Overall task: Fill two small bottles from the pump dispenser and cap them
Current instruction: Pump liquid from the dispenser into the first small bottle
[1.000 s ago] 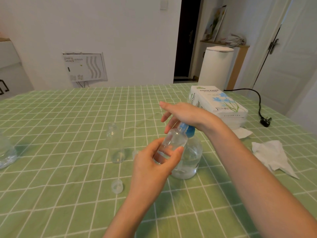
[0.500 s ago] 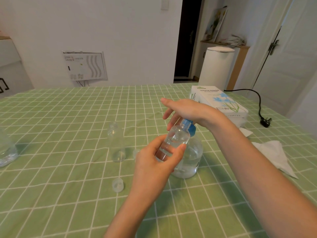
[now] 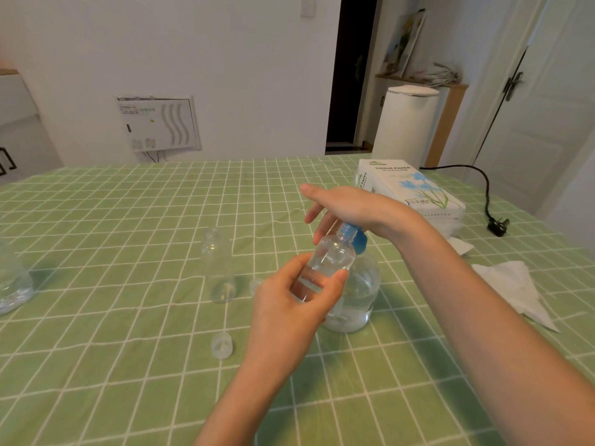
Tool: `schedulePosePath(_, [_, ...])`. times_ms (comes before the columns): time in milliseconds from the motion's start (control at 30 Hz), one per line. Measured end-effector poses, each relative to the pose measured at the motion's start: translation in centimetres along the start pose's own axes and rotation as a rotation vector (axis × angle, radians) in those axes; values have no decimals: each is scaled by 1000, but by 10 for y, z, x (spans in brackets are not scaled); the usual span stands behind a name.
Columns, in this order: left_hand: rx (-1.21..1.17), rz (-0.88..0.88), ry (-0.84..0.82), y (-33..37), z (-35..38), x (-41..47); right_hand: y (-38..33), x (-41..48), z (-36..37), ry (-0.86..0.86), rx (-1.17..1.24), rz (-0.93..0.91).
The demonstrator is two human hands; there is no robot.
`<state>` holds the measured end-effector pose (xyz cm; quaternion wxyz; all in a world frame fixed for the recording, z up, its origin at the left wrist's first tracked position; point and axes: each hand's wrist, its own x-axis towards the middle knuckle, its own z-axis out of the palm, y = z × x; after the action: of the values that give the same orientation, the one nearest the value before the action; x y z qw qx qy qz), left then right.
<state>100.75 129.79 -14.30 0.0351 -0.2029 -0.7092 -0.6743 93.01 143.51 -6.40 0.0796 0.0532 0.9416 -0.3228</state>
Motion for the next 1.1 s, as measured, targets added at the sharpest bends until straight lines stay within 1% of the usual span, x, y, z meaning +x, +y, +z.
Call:
schedulePosePath(133, [-23,-1,4,2,0,1,-5,-1,-3,-9,-21,18])
schedulePosePath(533, [-1,0,-1,-1,-2,-2,6,2,6,5,23,8])
schedulePosePath(800, [-1,-2,1,-1,-1,1,-4,3,-4,-24,-60,48])
schedulePosePath(1100, [11,1,-3,0,-1,0,1,1,0,0,-3,24])
